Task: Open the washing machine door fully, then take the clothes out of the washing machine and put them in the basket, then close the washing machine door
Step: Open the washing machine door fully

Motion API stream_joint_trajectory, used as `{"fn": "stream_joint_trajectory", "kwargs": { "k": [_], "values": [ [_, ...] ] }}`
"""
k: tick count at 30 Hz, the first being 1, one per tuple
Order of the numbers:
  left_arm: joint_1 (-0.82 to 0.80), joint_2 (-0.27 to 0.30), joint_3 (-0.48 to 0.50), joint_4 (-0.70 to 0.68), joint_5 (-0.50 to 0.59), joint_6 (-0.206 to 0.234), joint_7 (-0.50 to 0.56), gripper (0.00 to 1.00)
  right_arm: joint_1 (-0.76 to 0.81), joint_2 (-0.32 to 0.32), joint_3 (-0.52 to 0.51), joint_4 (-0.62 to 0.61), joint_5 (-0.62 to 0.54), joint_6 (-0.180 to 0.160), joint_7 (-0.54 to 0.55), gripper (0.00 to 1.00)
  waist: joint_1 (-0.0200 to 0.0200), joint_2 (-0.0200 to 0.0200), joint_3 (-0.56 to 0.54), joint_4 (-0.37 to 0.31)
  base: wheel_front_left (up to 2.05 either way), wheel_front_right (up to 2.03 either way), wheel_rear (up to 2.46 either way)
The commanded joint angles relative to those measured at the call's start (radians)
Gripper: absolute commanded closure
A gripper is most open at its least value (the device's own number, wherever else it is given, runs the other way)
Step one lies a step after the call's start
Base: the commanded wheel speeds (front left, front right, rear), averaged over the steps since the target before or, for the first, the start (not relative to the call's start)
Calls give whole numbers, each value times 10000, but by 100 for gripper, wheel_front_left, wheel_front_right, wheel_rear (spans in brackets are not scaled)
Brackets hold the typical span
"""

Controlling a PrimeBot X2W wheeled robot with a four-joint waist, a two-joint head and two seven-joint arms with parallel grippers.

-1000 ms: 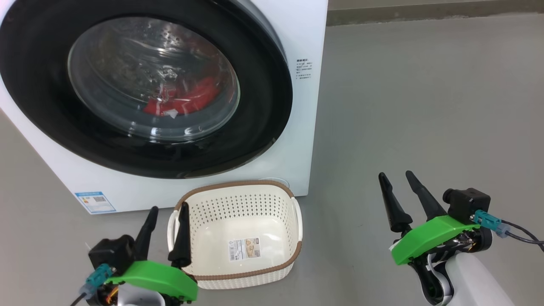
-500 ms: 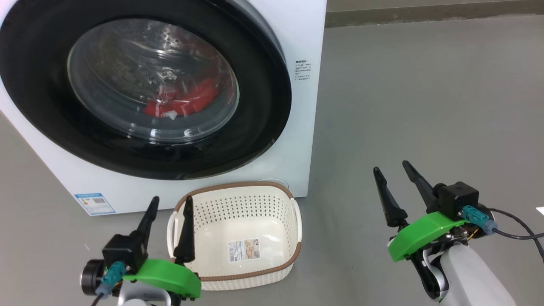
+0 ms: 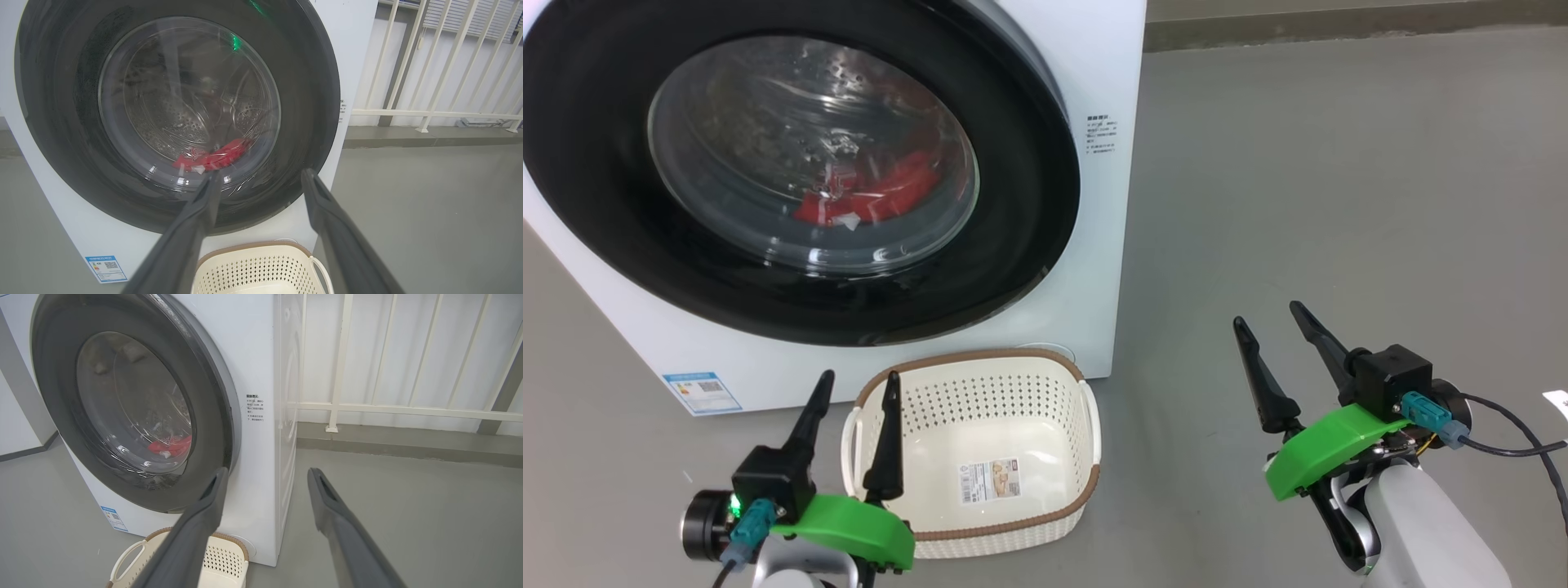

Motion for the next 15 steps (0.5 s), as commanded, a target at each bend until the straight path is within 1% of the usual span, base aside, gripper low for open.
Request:
{"fn": "stream_joint_trajectory", "kwargs": {
  "k": [1, 6, 8, 9, 10, 11, 15],
  "values": [
    [-407, 177, 301, -173, -73, 43, -122, 0, -427, 3, 236, -185, -1, -7, -105, 0, -1, -1, -7, -9, 0, 0, 0],
    [-424, 177, 267, -110, -147, 49, -122, 0, -454, 3, 283, -35, 38, -7, -105, 0, -1, -1, -27, 5, 0, 0, 0],
    [-437, 177, 243, -86, -177, 43, -122, 0, -476, 3, 323, 37, 85, -7, -105, 54, -1, -1, -27, 30, 0, 0, 0],
    [-437, 177, 243, -86, -177, 43, -122, 0, -476, 3, 323, 37, 85, -7, -105, 54, -1, -1, -27, 30, 0, 0, 0],
    [-439, 177, 222, -73, -188, 45, -122, 0, -497, 3, 350, 69, 143, -7, -105, 68, -1, -1, -25, 42, 0, 0, 0],
    [-434, 177, 188, -51, -187, 46, -122, 0, -523, 3, 371, 106, 169, -7, -105, 100, -1, -1, -20, 51, 0, 0, 0],
    [-424, 177, 99, -122, -188, 39, -122, 0, -708, 3, 444, 192, 414, -7, -105, 100, -1, -1, 80, 115, 0, 0, 0]
  ]
}}
